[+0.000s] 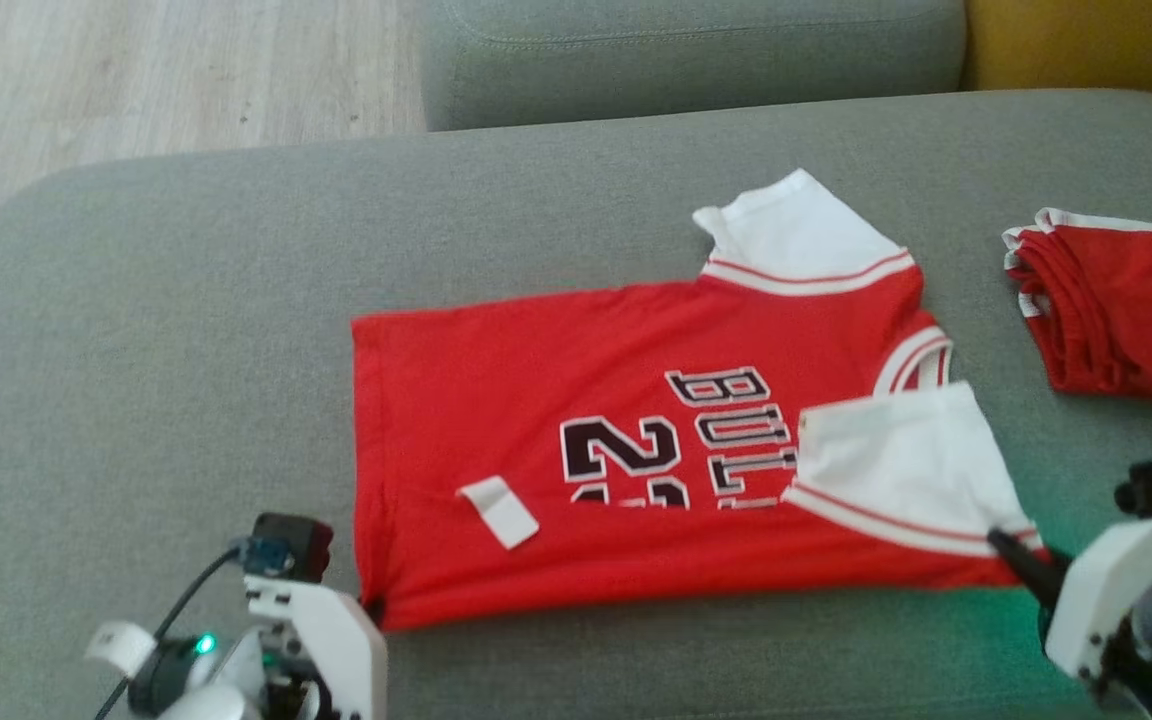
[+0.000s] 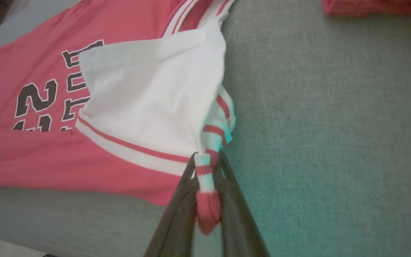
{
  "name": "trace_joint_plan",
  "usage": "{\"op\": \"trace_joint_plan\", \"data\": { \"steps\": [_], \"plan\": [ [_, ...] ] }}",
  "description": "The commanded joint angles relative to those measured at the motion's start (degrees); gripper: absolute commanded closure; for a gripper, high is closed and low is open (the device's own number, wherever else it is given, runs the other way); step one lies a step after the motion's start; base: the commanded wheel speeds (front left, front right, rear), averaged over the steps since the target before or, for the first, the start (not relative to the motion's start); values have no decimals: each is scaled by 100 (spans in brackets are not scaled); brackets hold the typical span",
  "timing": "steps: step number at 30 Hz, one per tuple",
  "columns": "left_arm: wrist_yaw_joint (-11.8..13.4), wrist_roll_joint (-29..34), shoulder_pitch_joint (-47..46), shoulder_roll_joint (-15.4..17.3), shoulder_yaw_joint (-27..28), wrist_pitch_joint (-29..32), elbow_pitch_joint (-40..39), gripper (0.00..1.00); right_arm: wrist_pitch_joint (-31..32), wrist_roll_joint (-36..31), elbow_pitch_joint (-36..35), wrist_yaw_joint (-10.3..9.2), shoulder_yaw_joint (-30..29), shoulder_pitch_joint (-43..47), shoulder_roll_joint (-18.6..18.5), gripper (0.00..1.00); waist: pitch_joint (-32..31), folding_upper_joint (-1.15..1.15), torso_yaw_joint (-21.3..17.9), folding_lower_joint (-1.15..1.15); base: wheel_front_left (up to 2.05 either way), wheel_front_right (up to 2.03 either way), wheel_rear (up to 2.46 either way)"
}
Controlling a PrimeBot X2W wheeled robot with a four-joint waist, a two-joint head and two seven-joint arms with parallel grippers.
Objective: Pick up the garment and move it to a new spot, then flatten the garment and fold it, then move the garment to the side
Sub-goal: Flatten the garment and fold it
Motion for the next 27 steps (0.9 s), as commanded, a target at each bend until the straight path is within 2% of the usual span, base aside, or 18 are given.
{"op": "trace_joint_plan", "data": {
  "steps": [1,6,7,8,9,15,20,23,27],
  "plan": [
    [159,-47,-73,305,284,82,-296,100,158,0,-348,39,-133,163,-272,100,0,0,-8,0,0,0,0],
    [344,-182,264,494,254,415,-852,100,659,-176,-968,39,-670,673,-110,100,8,0,-27,0,0,0,0],
    [375,-211,304,503,259,451,-924,82,736,-223,-1066,39,-779,737,-36,60,10,0,-27,0,0,0,0],
    [395,-237,334,515,255,498,-972,10,792,-272,-1160,39,-887,785,45,9,12,0,-25,0,0,0,0],
    [404,-259,349,526,250,543,-1011,0,831,-336,-1250,39,-985,818,121,0,14,0,-22,0,0,0,0],
    [383,-226,157,626,332,573,-1156,0,896,-579,-1735,39,-1375,841,400,0,71,0,12,0,0,0,0],
    [269,-64,-847,578,702,357,-1089,0,446,-710,-2202,39,-1900,101,612,0,412,0,95,0,0,0,0],
    [33,-81,-1518,471,745,479,-699,0,276,-719,-2017,39,-1955,-596,746,0,705,0,147,0,0,0,0],
    [-420,-82,-2459,201,575,790,-24,0,-17,-881,-1478,39,-1727,-1610,644,0,1073,0,292,0,0,0,0]
  ]
}}
